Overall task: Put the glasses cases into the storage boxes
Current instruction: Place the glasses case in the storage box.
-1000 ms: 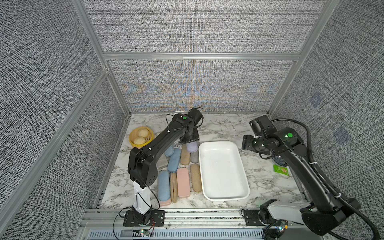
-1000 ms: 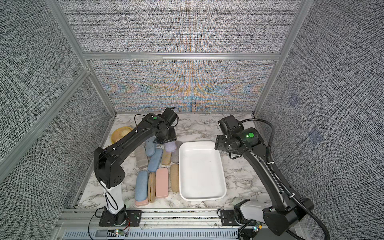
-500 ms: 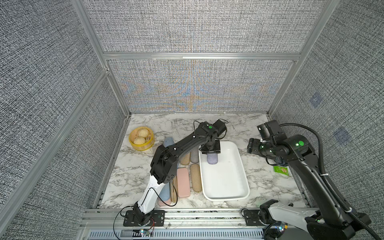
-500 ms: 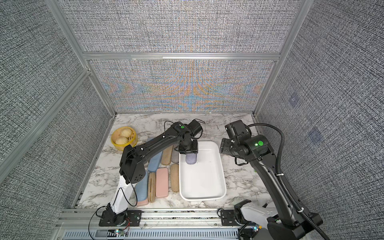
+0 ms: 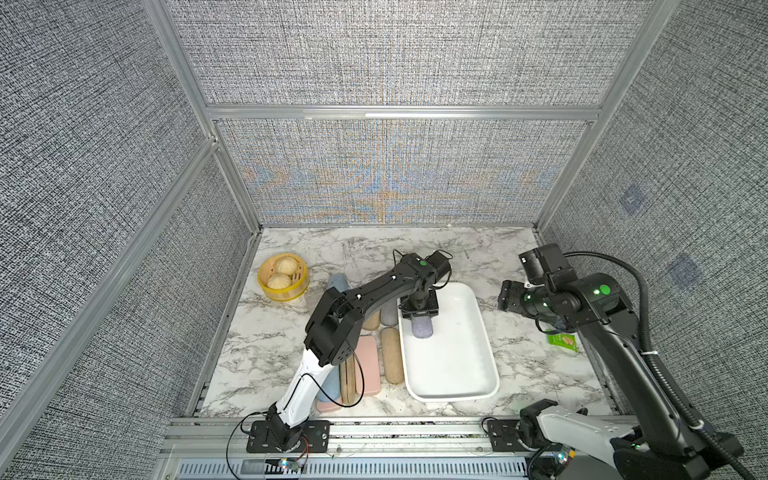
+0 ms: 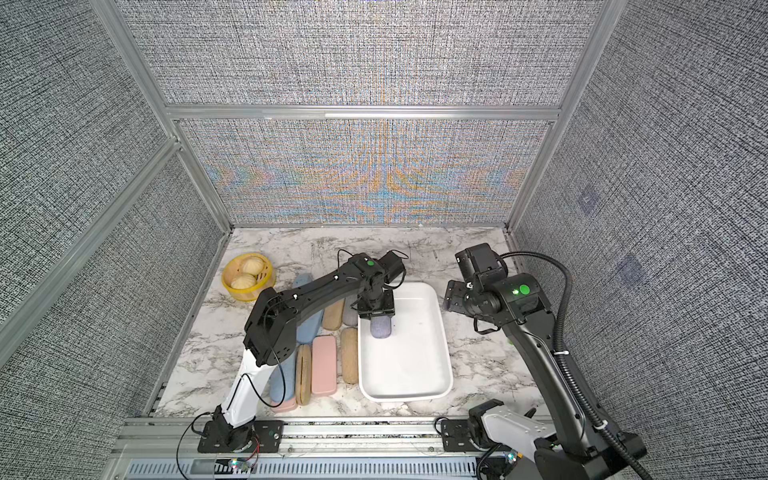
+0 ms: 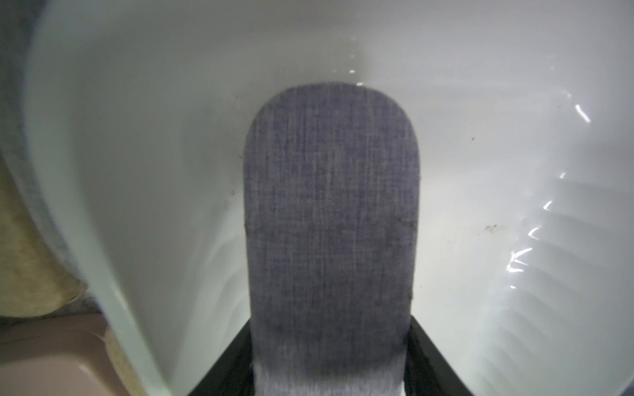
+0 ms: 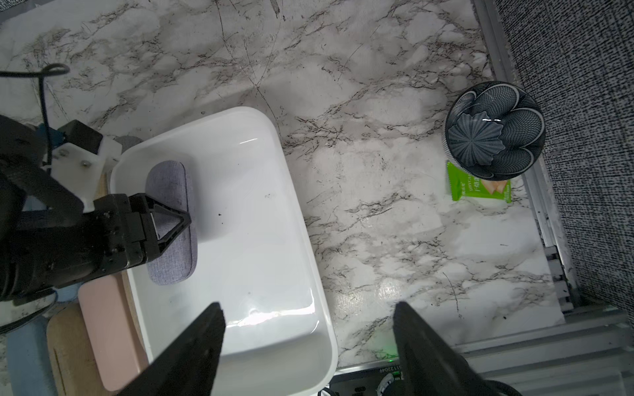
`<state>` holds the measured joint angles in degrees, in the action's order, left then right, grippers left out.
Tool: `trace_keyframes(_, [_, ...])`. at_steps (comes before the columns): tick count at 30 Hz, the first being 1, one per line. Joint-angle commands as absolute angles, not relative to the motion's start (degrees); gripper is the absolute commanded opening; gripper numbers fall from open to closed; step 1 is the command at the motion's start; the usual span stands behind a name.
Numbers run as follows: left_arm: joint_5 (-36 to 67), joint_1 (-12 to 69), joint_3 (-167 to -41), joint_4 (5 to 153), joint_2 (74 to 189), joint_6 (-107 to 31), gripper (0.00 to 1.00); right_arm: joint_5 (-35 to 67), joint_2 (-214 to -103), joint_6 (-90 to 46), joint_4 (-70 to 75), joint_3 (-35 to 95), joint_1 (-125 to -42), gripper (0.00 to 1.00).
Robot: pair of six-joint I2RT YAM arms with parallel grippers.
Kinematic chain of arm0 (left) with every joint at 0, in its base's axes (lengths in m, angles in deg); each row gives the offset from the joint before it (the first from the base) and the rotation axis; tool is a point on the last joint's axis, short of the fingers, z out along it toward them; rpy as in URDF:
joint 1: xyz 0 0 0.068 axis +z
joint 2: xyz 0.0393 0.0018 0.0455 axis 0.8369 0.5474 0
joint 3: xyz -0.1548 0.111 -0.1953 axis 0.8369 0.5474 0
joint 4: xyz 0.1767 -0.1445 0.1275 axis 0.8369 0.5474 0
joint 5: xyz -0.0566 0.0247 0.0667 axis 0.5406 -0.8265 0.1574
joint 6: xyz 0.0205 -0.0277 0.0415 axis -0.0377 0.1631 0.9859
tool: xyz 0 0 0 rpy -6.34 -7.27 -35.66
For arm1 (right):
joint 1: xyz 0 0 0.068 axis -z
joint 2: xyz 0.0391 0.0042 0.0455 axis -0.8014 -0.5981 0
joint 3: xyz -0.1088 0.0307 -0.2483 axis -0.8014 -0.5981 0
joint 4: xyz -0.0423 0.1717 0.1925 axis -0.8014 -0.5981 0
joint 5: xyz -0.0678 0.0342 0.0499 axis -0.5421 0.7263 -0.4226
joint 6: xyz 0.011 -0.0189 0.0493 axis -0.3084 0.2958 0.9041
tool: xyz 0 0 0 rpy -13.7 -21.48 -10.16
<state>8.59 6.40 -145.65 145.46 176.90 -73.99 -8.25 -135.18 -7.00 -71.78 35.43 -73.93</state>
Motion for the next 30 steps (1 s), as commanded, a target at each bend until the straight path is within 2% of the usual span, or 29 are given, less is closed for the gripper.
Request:
trace_keyframes(1, [6.99,7.11,-147.35,145.57,178.93,-74.63,0.48,-7.66,-135.36,-7.41,-71.91,35.47,-73.85,0.79])
trace_keyframes(7, [6.04,7.68,-147.76,145.91,180.41,-74.03,0.51,-7.96,-134.92,-7.7,-72.75,35.5,-73.57,0.79])
trace_keyframes(13, [6.99,7.62,-147.84,145.9,181.49,-72.88,0.66,-7.41,-135.34,-7.06,-72.79,35.41,-73.45,0.79])
trace_keyframes(22, [7.22,7.64,-148.68,146.38,181.25,-72.69,0.8,-6.46,-135.21,-6.84,-73.62,37.83,-73.46,0.79])
trace_keyframes(27, [4.87,7.23,-150.19,148.75,176.4,-72.48,0.86,-4.89,-135.81,-7.18,-74.42,40.68,-74.64,0.79])
trace_keyframes(30, [-0.56,6.63,-150.24,151.36,169.82,-71.54,0.88,-6.31,-137.77,-5.22,-74.83,42.01,-79.49,0.79])
